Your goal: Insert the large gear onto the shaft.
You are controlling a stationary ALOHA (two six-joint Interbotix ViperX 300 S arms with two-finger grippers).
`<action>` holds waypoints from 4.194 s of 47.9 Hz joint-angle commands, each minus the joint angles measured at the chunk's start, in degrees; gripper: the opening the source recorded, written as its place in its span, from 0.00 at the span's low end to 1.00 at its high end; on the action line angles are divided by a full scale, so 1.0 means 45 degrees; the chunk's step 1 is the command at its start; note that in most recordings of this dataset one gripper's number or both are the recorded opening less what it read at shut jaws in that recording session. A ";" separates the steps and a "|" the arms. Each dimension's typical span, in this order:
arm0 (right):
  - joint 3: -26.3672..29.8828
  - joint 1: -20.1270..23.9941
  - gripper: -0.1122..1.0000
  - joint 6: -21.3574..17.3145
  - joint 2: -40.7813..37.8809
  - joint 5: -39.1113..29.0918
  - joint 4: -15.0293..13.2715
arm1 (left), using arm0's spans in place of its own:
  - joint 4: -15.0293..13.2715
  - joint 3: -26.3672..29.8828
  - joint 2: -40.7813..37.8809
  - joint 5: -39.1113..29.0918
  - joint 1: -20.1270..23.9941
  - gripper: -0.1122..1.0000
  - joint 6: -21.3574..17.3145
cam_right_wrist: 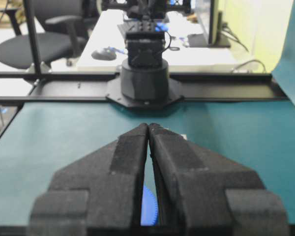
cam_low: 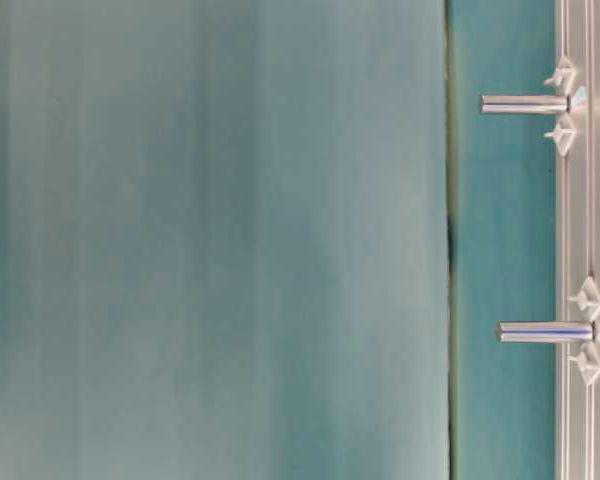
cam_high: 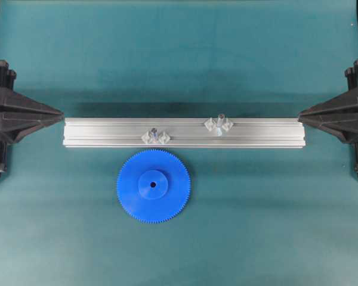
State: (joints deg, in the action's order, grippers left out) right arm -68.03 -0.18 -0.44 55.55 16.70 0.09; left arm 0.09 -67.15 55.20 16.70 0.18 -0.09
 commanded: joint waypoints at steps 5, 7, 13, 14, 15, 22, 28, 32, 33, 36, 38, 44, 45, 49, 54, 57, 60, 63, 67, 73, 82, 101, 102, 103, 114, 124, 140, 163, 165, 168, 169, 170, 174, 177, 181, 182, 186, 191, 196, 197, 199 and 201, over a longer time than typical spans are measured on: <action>0.0254 -0.0078 0.32 -0.0234 -0.0137 -0.0625 0.0645 | 0.0117 -0.0273 0.0273 -0.0059 0.0039 0.13 0.0332; 0.0254 -0.0078 0.29 -0.0410 -0.0137 -0.1113 0.0801 | 0.0117 -0.0176 0.0293 -0.0195 0.0039 0.12 0.0371; 0.0352 -0.0078 0.19 -0.0938 -0.0137 -0.2285 0.0801 | 0.0117 0.0176 0.0195 -0.1094 0.0039 0.12 0.0391; 0.0391 -0.0078 0.18 -0.0977 -0.0156 -0.2441 0.0801 | 0.0117 0.0234 0.0176 -0.1270 0.0039 0.12 0.0391; 0.0449 -0.0078 0.18 -0.1016 -0.0156 -0.2617 0.0801 | 0.0117 0.0273 0.0156 -0.1445 0.0039 0.12 0.0410; 0.0723 -0.0078 0.18 -0.1016 -0.0273 -0.3535 0.0781 | 0.0117 0.0312 -0.0156 -0.1953 0.0039 0.12 0.0508; 0.0781 -0.0078 0.18 -0.1016 -0.0410 -0.3750 0.0762 | 0.0117 0.0586 -0.0547 -0.2148 0.0039 0.12 0.0586; 0.0781 -0.0098 0.18 -0.1016 -0.0508 -0.3809 0.0762 | 0.0117 0.0801 -0.0996 -0.2539 -0.0020 0.12 0.0703; 0.0781 -0.0098 0.18 -0.1016 -0.0527 -0.3828 0.0762 | 0.0117 0.0859 -0.1133 -0.2637 -0.0039 0.12 0.0742; 0.0801 -0.0098 0.18 -0.1016 -0.0586 -0.3809 0.0762 | 0.0137 0.1035 -0.1563 -0.2910 -0.0156 0.12 0.0879; 0.0820 -0.0117 0.18 -0.1016 -0.0625 -0.3809 0.0762 | 0.0117 0.1191 -0.1934 -0.3105 -0.0293 0.12 0.0977; 0.0820 -0.0176 0.18 -0.1016 -0.0625 -0.3809 0.0762 | 0.0117 0.1582 -0.2852 -0.3398 -0.0566 0.12 0.1191; 0.0820 -0.0195 0.18 -0.1016 -0.0625 -0.3828 0.0762 | 0.0117 0.1641 -0.3008 -0.3418 -0.0664 0.12 0.1230; 0.0820 -0.0234 0.18 -0.1016 -0.0625 -0.3809 0.0762 | 0.0117 0.1895 -0.3574 -0.3438 -0.0859 0.12 0.1387; 0.0801 -0.0293 0.18 -0.1016 -0.0625 -0.3828 0.0762 | 0.0137 0.2246 -0.4258 -0.3438 -0.0957 0.12 0.1641; 0.0801 -0.0352 0.18 -0.1016 -0.0625 -0.3828 0.0723 | 0.0117 0.2480 -0.4668 -0.3438 -0.1035 0.12 0.1855; 0.0801 -0.0371 0.18 -0.0996 -0.0625 -0.3809 0.0684 | 0.0117 0.2715 -0.5039 -0.3438 -0.1113 0.12 0.2090; 0.0801 -0.0410 0.17 -0.0996 -0.0605 -0.3809 0.0645 | 0.0117 0.2871 -0.5527 -0.3438 -0.1152 0.12 0.2168; 0.0781 -0.0469 0.17 -0.1016 -0.0566 -0.3809 0.0645 | 0.0117 0.2949 -0.6074 -0.3438 -0.1230 0.12 0.2188; 0.0742 -0.0469 0.18 -0.1016 -0.0449 -0.3809 0.0645 | 0.0117 0.3301 -0.6797 -0.3438 -0.1250 0.12 0.2285; 0.0664 -0.0508 0.17 -0.1016 -0.0273 -0.3828 0.0645 | 0.0117 0.4082 -0.7832 -0.3750 -0.1270 0.12 0.2344; 0.0469 -0.0508 0.17 -0.1016 -0.0020 -0.4102 0.0645 | 0.0117 0.5664 -0.9902 -0.5410 -0.1777 0.12 0.2344; 0.0469 -0.0508 0.17 -0.1016 0.0000 -0.4160 0.0645 | 0.0117 0.5723 -1.0000 -0.5430 -0.1777 0.12 0.2344; 0.0469 -0.0508 0.18 -0.1016 0.0000 -0.4180 0.0645 | 0.0117 0.5801 -1.0098 -0.5488 -0.1777 0.12 0.2344; 0.0449 -0.0508 0.17 -0.1016 0.0039 -0.4355 0.0645 | 0.0117 0.6328 -1.0820 -0.5977 -0.1777 0.12 0.2402; 0.0332 -0.0508 0.17 -0.1035 0.0020 -0.4336 0.0645 | 0.0117 0.6973 -1.1211 -0.7188 -0.1777 0.12 0.2383; 0.0234 -0.0508 0.17 -0.1055 0.0156 -0.4355 0.0645 | 0.0117 0.7969 -1.2246 -0.8828 -0.1777 0.12 0.2324; 0.0039 -0.0547 0.17 -0.1055 0.0527 -0.4336 0.0645 | 0.0176 0.8633 -1.2871 -1.0137 -0.1777 0.12 0.2246; 0.0039 -0.0547 0.17 -0.1055 0.0527 -0.4355 0.0645 | 0.0176 0.8672 -1.2871 -1.0156 -0.1777 0.12 0.2227; 0.0020 -0.0547 0.17 -0.1055 0.0527 -0.4336 0.0645 | 0.0176 0.8730 -1.2949 -1.0195 -0.1777 0.12 0.2207; 0.0000 -0.0547 0.18 -0.1055 0.0527 -0.4336 0.0645 | 0.0176 0.8750 -1.2969 -1.0195 -0.1777 0.12 0.2207; 0.0000 -0.0547 0.18 -0.1055 0.0527 -0.4355 0.0645 | 0.0195 0.8770 -1.2988 -1.0215 -0.1777 0.12 0.2207; 0.0000 -0.0547 0.18 -0.1055 0.0527 -0.4336 0.0645 | 0.0176 0.8809 -1.3066 -1.0215 -0.1777 0.12 0.2227; -0.0020 -0.0566 0.17 -0.1055 0.0527 -0.4277 0.0645 | 0.0195 0.8848 -1.3105 -1.0215 -0.1777 0.13 0.2207; 0.0000 -0.0586 0.17 -0.1055 0.0547 -0.4258 0.0645 | 0.0176 0.8867 -1.3164 -1.0273 -0.1777 0.13 0.2168; 0.0000 -0.0586 0.17 -0.1055 0.0547 -0.4258 0.0645 | 0.0176 0.8867 -1.3184 -1.0293 -0.1777 0.13 0.2148; -0.0020 -0.0586 0.17 -0.1074 0.0566 -0.4258 0.0645 | 0.0176 0.8887 -1.3242 -1.0449 -0.1777 0.13 0.2051; 0.0000 -0.0586 0.17 -0.1074 0.0586 -0.4238 0.0645 | 0.0176 0.8945 -1.3281 -1.0566 -0.1777 0.13 0.1797; 0.0000 -0.0586 0.17 -0.1074 0.0605 -0.4238 0.0645 | 0.0195 0.9062 -1.3281 -1.0684 -0.1777 0.15 0.1406; -0.0020 -0.0586 0.17 -0.1074 0.0605 -0.4238 0.0645 | 0.0176 0.9102 -1.3281 -1.0684 -0.1777 0.16 0.1328; -0.0020 -0.0586 0.17 -0.1074 0.0605 -0.4238 0.0645 | 0.0176 0.9180 -1.3301 -1.0684 -0.1777 0.18 0.1133; 0.0000 -0.0586 0.18 -0.1074 0.0605 -0.4238 0.0645 | 0.0176 0.9238 -1.3320 -1.0664 -0.1777 0.23 0.1016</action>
State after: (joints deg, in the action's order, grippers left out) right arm -68.55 -2.64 -4.66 58.62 -2.99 3.08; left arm 0.70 -27.16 -5.54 -31.38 -7.56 5.19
